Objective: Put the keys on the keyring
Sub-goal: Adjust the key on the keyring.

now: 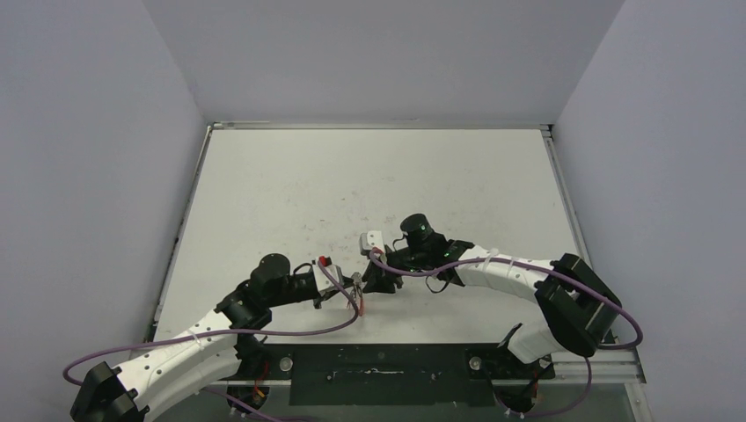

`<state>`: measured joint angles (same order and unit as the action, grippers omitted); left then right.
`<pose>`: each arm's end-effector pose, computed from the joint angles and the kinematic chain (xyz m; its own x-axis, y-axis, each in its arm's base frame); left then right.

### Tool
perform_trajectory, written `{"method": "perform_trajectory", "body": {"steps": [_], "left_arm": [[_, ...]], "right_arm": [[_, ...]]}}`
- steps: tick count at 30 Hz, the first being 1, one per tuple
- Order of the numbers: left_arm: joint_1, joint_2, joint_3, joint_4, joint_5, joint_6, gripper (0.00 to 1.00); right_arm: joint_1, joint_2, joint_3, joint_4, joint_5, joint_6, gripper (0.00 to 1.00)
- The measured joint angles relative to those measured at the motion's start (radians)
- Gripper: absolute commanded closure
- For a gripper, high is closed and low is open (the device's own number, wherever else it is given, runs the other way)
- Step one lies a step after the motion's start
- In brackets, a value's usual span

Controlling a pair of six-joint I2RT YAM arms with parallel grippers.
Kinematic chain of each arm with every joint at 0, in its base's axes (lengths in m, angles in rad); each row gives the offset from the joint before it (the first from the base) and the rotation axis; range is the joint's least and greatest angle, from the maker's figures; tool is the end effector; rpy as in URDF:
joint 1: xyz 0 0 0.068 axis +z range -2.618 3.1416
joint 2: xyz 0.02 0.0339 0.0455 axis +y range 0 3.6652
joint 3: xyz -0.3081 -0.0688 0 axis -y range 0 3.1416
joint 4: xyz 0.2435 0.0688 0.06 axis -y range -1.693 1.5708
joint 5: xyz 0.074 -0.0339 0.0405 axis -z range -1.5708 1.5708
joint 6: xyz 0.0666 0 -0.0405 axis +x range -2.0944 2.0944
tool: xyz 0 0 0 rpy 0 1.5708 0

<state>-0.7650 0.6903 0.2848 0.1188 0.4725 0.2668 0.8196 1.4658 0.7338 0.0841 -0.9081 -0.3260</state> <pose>0.0928 -0.1311 0.2311 0.0488 0.2786 -0.9592 0.9524 0.2764 0.1287 0.1668 0.2555 0.2324 -0.1088 -0.4052 -0.9077 -0.9643 -0.1787 0.1954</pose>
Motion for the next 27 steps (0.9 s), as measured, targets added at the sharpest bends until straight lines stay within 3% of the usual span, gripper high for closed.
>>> {"method": "perform_trajectory", "body": {"steps": [3,8,13,18,24,27], "left_arm": [[0.000,0.000,0.000,0.000,0.000,0.000,1.00],[0.000,0.002,0.000,0.000,0.000,0.000,1.00],[0.000,0.004,0.000,0.002,0.000,0.000,1.00],[0.000,0.004,0.000,0.002,0.000,0.000,1.00],[0.000,0.004,0.000,0.002,0.000,-0.001,1.00],[0.000,0.004,0.000,0.002,0.000,-0.001,1.00]], "right_arm": [[0.000,-0.013,-0.006,0.002,0.020,0.008,0.45],[0.000,-0.053,-0.007,0.012,0.038,0.008,0.42],[0.000,-0.060,-0.007,0.034,0.037,0.017,0.51],[0.000,-0.053,-0.005,0.046,0.028,0.025,0.69],[0.000,-0.023,-0.005,0.051,0.007,0.031,0.72],[0.000,-0.013,-0.003,0.050,0.001,0.031,0.84]]}}
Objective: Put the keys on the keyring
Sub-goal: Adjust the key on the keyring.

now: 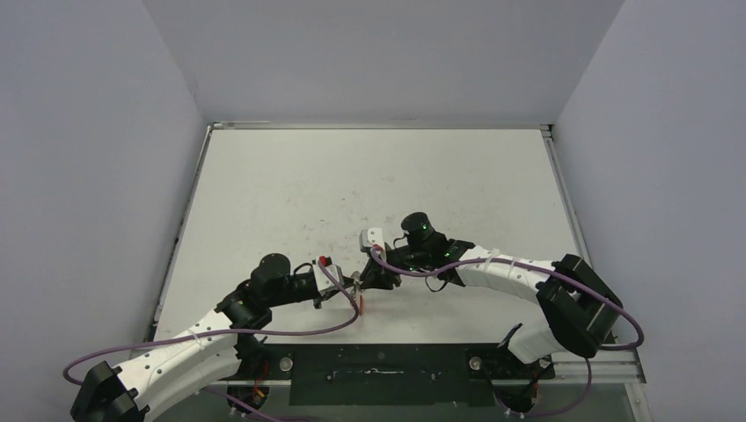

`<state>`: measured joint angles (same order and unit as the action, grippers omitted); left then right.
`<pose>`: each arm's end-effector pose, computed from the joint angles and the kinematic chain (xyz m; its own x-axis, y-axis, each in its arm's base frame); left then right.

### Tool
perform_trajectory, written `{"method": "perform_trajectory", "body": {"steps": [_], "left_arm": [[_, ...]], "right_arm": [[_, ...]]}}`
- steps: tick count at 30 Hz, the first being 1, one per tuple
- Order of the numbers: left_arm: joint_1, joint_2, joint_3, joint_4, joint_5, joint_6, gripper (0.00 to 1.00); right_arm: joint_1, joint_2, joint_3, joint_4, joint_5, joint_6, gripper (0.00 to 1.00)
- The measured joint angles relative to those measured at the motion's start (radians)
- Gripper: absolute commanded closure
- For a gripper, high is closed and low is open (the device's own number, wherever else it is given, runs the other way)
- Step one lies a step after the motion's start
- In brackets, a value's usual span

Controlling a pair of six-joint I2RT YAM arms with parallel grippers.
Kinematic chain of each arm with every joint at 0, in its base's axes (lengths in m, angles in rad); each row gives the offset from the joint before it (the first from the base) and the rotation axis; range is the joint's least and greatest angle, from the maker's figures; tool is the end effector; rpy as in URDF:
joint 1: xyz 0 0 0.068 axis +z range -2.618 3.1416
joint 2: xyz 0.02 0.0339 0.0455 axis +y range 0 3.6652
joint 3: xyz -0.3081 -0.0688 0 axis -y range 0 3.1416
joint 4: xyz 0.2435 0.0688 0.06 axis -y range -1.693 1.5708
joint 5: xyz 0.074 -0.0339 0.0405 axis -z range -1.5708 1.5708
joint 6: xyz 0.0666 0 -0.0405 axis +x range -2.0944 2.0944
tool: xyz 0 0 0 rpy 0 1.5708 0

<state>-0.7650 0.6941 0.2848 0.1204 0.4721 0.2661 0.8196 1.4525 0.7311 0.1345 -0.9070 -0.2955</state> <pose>0.0932 -0.1314 0.2307 0.0466 0.2799 -0.9589 0.9525 0.2767 0.1271 0.1677 0.2564 0.2400 -0.1001 -0.3701 -0.9236 -0.9691 -0.1742 0.1748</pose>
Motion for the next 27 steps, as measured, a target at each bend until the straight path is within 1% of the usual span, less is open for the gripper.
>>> {"method": "perform_trajectory", "body": {"steps": [1,7,24,25,27], "left_arm": [[0.000,0.000,0.000,0.000,0.000,0.000,1.00],[0.000,0.000,0.000,0.000,0.000,0.000,1.00],[0.000,0.003,0.000,0.004,0.000,0.000,1.00],[0.000,0.003,0.000,0.005,0.000,0.000,1.00],[0.000,0.004,0.000,0.005,0.000,0.000,1.00]], "right_arm": [[0.000,0.002,0.000,0.000,0.000,0.001,0.88],[0.000,0.002,0.002,0.000,0.000,0.009,1.00],[0.000,-0.004,0.005,-0.039,0.003,-0.012,1.00],[-0.001,-0.006,0.005,-0.043,0.004,-0.014,0.98],[-0.001,-0.014,0.005,-0.048,0.006,-0.016,0.79]]}}
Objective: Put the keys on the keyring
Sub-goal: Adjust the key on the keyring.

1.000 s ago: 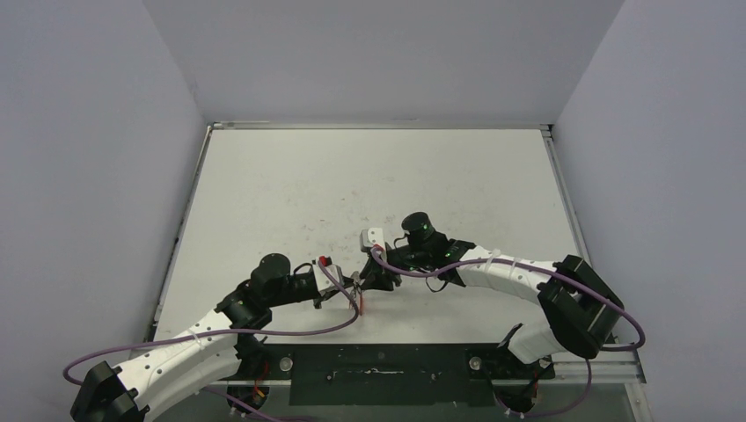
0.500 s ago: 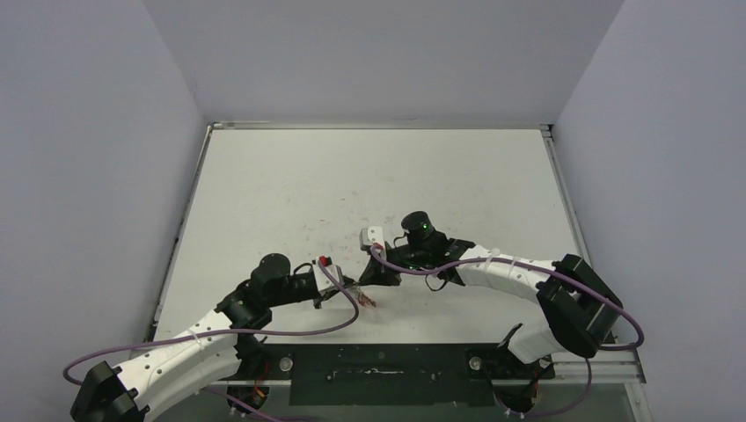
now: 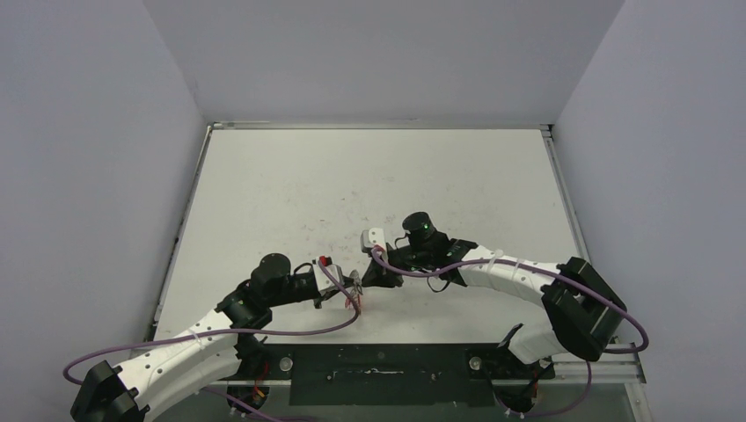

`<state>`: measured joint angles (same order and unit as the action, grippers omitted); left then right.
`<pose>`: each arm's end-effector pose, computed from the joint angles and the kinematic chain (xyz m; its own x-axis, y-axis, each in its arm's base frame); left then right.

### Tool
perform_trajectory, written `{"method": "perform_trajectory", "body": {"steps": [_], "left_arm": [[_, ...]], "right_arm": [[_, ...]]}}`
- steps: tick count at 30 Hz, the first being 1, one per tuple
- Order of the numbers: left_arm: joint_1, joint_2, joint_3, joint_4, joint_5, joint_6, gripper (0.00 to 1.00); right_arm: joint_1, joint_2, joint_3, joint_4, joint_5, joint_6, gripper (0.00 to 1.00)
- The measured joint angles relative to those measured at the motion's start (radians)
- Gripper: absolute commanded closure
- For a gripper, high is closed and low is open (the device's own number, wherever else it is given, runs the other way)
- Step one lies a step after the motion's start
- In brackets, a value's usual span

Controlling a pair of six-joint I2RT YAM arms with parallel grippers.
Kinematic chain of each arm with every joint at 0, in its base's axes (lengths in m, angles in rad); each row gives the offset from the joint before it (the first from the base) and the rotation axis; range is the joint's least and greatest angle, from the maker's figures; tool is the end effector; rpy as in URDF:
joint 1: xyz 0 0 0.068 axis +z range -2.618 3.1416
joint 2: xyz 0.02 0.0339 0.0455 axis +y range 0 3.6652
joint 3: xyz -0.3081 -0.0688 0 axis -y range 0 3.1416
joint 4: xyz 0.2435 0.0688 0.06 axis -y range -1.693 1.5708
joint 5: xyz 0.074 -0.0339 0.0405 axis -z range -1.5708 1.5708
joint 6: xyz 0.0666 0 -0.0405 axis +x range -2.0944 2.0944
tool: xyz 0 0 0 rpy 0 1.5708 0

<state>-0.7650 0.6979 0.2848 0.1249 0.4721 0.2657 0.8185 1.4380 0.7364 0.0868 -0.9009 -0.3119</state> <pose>0.0936 -0.1319 0.2308 0.0467 0.2794 -0.9591 0.9525 0.2769 0.1270 0.1656 0.2534 0.2410 -0.1017 -0.3875 -0.9162 -0.9689 -0.1704 0.1797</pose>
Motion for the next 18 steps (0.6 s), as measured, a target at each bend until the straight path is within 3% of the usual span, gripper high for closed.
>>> {"method": "perform_trajectory", "body": {"steps": [3,7,11,18], "left_arm": [[0.000,0.000,0.000,0.000,0.000,0.000,1.00],[0.000,0.000,0.000,0.000,0.000,-0.001,1.00],[0.000,0.000,0.000,0.000,0.000,-0.001,1.00],[0.000,0.000,0.000,0.000,0.000,-0.001,1.00]], "right_arm": [[0.000,-0.013,0.000,-0.006,0.007,-0.003,0.55],[0.000,-0.029,0.000,-0.006,0.019,-0.011,0.44],[0.000,-0.034,0.001,-0.005,0.022,-0.015,0.46],[0.000,-0.034,0.014,0.006,0.004,-0.022,0.64]]}}
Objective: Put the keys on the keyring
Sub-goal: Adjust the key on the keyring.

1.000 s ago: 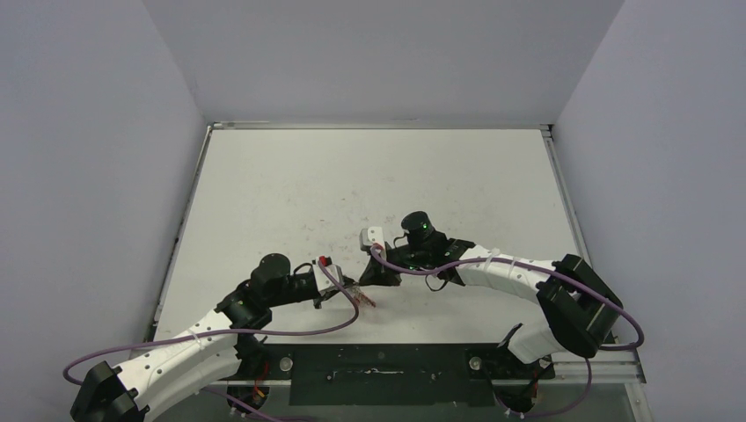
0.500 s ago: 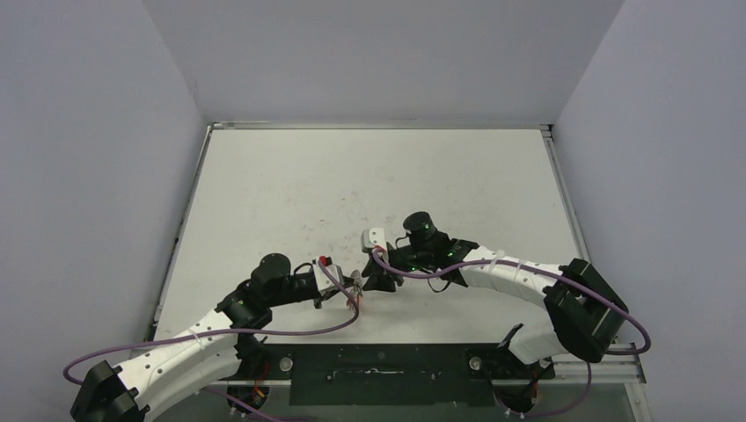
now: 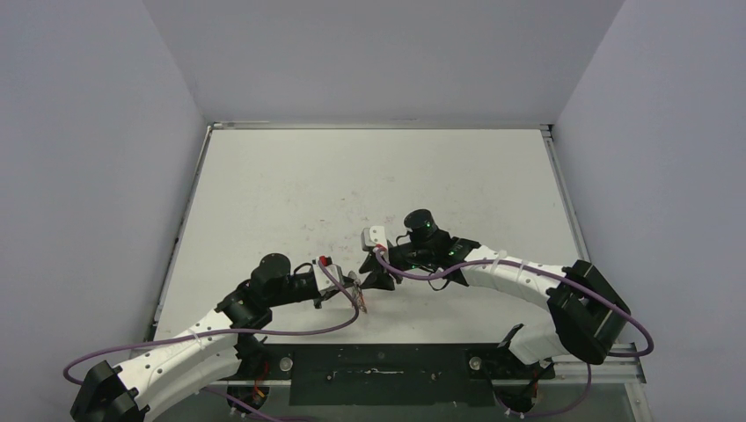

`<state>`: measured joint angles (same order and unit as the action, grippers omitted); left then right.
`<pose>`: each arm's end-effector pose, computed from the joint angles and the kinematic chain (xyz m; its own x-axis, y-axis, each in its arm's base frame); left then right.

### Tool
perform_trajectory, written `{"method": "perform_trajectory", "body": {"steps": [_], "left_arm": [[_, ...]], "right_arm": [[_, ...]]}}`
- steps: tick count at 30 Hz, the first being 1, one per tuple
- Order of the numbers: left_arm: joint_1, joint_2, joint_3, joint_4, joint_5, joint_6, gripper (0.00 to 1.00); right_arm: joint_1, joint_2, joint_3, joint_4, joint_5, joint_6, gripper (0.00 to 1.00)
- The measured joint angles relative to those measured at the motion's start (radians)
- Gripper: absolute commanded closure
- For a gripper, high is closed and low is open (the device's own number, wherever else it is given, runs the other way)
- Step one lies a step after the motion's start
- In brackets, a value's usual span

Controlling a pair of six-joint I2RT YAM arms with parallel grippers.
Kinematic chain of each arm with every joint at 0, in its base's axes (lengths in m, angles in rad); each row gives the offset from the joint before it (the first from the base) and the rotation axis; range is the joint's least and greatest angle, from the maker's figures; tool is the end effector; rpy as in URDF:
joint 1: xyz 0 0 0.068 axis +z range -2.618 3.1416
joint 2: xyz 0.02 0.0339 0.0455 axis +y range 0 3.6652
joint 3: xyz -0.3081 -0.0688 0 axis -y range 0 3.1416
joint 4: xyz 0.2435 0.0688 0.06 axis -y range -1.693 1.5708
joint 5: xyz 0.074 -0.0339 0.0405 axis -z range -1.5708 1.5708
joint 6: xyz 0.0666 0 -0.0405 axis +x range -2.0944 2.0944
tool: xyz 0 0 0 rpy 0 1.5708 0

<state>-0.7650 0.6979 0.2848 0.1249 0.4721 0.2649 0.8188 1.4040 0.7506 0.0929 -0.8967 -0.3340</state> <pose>0.0936 -0.1319 0.2308 0.0459 0.2791 -0.9592 0.9525 0.2771 0.1263 0.1646 0.2521 0.2555 -0.0454 -0.3481 -0.9363 -0.9768 -0.1810 0.1147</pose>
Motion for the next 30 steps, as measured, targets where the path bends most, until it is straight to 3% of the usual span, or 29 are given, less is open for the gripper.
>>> {"method": "perform_trajectory", "body": {"steps": [7,10,14,30], "left_arm": [[0.000,0.000,0.000,0.000,0.000,0.000,1.00],[0.000,0.000,0.000,0.000,0.000,0.000,1.00],[0.000,0.000,0.000,-0.001,0.000,0.000,1.00],[0.000,0.000,0.000,-0.006,-0.003,0.000,1.00]], "right_arm": [[0.002,0.014,0.012,0.005,-0.037,-0.003,0.80],[0.007,0.037,0.023,0.005,-0.044,-0.006,0.81],[0.007,0.064,0.030,0.001,-0.049,-0.012,0.94],[0.007,0.065,0.043,-0.062,-0.051,-0.069,0.98]]}}
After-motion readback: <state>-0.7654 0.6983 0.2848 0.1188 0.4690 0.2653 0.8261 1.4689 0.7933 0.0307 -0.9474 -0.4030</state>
